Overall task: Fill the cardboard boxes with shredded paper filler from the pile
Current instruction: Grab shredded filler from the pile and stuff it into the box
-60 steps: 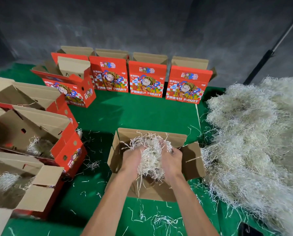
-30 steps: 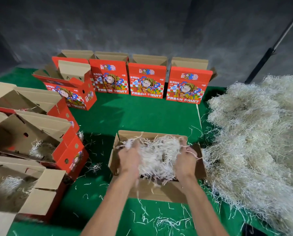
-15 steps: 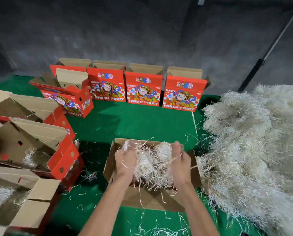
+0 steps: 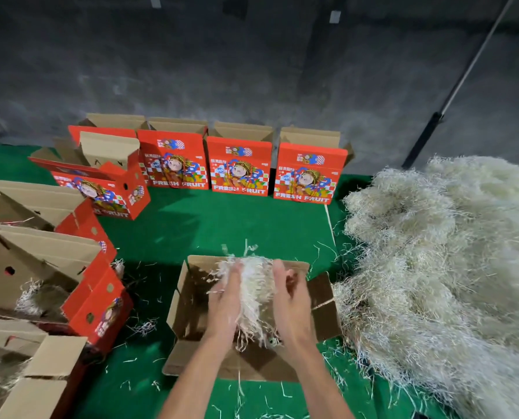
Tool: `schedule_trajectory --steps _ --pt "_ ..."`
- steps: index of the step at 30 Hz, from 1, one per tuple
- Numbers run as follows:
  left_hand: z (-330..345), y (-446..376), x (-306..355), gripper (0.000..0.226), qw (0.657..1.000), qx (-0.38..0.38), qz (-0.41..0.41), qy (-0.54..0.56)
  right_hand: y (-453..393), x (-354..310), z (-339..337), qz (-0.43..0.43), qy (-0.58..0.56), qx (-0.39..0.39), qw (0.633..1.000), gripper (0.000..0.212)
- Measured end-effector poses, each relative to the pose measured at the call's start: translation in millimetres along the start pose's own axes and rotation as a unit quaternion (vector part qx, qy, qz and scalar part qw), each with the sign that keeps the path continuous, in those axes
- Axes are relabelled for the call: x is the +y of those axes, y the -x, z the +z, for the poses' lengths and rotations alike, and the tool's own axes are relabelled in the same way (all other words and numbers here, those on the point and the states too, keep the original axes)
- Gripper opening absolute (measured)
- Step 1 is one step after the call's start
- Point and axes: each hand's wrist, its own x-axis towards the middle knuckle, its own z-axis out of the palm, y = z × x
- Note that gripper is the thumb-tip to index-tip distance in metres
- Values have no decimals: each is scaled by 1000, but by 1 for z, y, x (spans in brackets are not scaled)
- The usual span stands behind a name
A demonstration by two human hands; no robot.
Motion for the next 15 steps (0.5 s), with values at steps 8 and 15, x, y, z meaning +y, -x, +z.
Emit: schedule_trajectory --steps 8,15 --pt "-18 -8 7 52 998 6 56 3 0 -2 10 50 -7 -3 999 59" --pt "-10 6 1 113 995 31 74 -65 0 2 21 -2 14 18 1000 55"
